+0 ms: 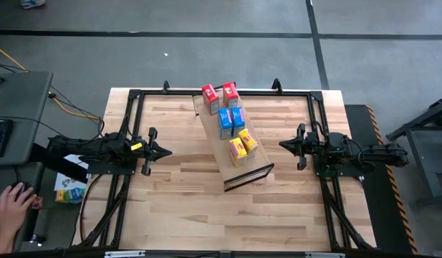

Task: Stack cereal on shelf
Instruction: Return to Home Position

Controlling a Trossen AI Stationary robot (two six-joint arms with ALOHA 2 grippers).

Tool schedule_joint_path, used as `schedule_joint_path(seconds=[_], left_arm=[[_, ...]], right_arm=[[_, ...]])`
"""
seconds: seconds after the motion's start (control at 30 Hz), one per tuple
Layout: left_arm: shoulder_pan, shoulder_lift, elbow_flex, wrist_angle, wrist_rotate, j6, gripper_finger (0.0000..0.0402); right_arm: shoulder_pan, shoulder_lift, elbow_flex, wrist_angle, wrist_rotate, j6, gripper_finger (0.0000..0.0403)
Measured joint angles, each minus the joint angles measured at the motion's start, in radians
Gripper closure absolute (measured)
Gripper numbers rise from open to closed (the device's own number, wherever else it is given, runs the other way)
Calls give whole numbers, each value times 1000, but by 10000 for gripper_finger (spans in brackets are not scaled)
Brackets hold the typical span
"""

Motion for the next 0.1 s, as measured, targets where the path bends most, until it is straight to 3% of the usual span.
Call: schedule_joint_path(seconds=[0.1], left_arm=[[0,0,0,0,0,0,401]], right_arm=[[0,0,0,0,0,0,402]])
